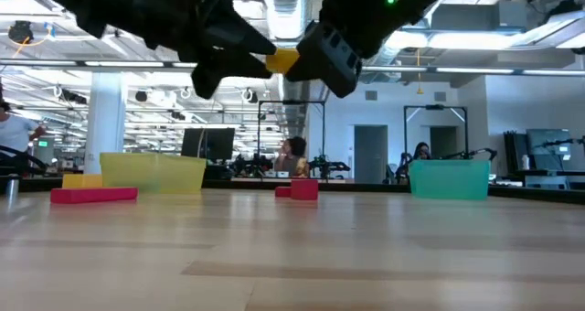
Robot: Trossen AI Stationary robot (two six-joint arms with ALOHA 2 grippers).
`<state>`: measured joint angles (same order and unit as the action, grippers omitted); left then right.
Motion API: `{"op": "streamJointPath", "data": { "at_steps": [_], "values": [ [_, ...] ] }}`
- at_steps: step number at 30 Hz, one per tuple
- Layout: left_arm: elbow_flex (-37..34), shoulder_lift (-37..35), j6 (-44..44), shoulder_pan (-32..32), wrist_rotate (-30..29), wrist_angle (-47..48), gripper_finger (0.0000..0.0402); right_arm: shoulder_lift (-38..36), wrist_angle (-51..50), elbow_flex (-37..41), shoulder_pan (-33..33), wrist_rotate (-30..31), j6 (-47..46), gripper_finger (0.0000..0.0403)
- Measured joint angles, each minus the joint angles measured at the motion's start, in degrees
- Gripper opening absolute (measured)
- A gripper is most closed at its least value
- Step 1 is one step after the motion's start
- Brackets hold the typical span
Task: Sort & place blocks by color
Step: Put yellow cylindrical block into the light blue bin
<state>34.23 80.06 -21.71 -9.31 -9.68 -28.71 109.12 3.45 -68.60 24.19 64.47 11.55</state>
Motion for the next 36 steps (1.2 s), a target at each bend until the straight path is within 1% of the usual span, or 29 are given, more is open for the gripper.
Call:
{"op": "streamJointPath", "data": {
  "at_steps": [2, 4, 6, 10, 15, 18, 21, 24, 32, 36],
  "values": [
    [0.0, 1.7, 0.8, 0.4, 2.9, -5.1, 0.0184, 0.0, 0.2, 0.0, 0.8, 0.1, 0.5, 0.0119],
    [0.0, 2.5, 1.1, 0.8, 5.9, -7.7, 0.0184, -0.1, 0.2, -0.1, 1.6, 0.1, 1.1, 0.0119],
    [0.0, 3.1, 1.2, 1.1, 7.8, -10.1, 0.0184, -0.1, 0.2, -0.1, 2.4, 0.1, 2.0, 0.0119],
    [0.1, 3.2, 1.8, 1.1, 10.2, -10.1, 0.0177, 0.0, 0.2, -0.1, 2.9, 0.0, 2.6, 0.0119],
    [0.1, 3.2, 1.6, 1.2, 11.7, -9.6, 0.0141, 0.0, 0.4, -0.1, 2.9, 0.2, 2.9, 0.0119],
    [0.1, 3.2, 0.6, 1.1, 11.1, -9.0, 0.012, 0.0, 1.6, -0.1, 2.9, 0.6, 6.2, 0.0119],
    [0.1, 3.1, -0.5, 1.0, 9.2, -8.7, 0.0115, 0.1, 3.9, 0.1, 2.8, 1.4, 10.4, 0.0119],
    [0.1, 3.1, -1.4, 1.1, 9.2, -8.9, 0.0125, 0.1, 4.7, 0.1, 2.6, 1.9, 12.7, 0.012],
    [0.1, 3.4, -1.7, 1.0, 10.9, -7.3, 0.0184, 0.0, 6.7, -0.1, 2.3, 3.9, 14.1, 0.0123],
    [0.0, 3.4, -1.3, 1.0, 10.9, -8.3, 0.0195, 0.0, 7.2, -0.1, 2.3, 3.9, 14.9, 0.0125]
  ]
}}
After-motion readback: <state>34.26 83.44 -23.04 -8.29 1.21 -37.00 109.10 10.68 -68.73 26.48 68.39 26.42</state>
